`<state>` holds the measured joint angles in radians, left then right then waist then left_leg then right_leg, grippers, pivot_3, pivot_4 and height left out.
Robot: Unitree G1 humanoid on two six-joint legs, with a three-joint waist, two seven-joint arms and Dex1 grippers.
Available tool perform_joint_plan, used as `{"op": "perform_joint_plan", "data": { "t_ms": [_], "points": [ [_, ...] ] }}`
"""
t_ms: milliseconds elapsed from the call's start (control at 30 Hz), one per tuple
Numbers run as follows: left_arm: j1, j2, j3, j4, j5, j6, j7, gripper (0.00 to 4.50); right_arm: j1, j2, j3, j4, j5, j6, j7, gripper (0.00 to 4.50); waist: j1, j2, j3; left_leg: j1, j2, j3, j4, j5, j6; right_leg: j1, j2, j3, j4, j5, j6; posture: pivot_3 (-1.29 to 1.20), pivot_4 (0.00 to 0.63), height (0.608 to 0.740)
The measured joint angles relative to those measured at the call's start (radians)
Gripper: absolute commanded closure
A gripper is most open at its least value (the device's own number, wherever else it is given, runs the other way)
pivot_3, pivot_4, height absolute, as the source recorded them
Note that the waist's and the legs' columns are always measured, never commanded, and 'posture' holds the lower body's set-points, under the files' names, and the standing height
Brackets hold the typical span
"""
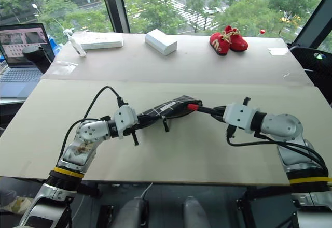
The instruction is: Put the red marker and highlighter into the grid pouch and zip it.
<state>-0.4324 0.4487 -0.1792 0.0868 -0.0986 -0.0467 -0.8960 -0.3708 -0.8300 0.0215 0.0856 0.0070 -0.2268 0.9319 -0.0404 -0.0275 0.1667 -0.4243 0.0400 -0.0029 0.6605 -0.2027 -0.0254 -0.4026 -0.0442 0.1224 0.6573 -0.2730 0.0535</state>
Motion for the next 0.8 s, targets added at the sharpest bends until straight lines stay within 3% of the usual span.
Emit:
{"op": "perform_joint_plan", "data": {
  "t_ms": [167,500,800],
  "points": [
    [0.000,0.001,0.000,0.001,0.000,0.000,-0.001,4.50,-0.031,0.005,0.047,0.031,-0.047,-0.015,0.001,3.91,-0.001,0.000,0.000,0.000,0.000,0.000,0.000,0.000,0.000,0.000,0.000,0.000,0.000,0.000,0.000,0.00,0.150,0.729],
    [-0.017,-0.001,-0.002,0.005,-0.001,0.001,-0.004,4.50,-0.240,0.123,0.184,0.178,-0.127,-0.099,0.010,3.91,0.003,0.000,0.000,0.000,0.000,0.000,0.000,0.000,0.000,0.000,0.000,0.000,0.000,0.000,0.000,0.00,0.150,0.729],
    [-0.014,0.003,-0.004,0.005,0.000,0.006,-0.017,4.50,-0.333,0.238,0.315,0.251,-0.197,-0.207,0.036,3.91,-0.001,0.000,0.000,0.000,0.000,0.000,0.000,0.000,0.000,0.000,0.000,0.000,0.001,0.000,0.000,0.00,0.150,0.729]
  ]
}}
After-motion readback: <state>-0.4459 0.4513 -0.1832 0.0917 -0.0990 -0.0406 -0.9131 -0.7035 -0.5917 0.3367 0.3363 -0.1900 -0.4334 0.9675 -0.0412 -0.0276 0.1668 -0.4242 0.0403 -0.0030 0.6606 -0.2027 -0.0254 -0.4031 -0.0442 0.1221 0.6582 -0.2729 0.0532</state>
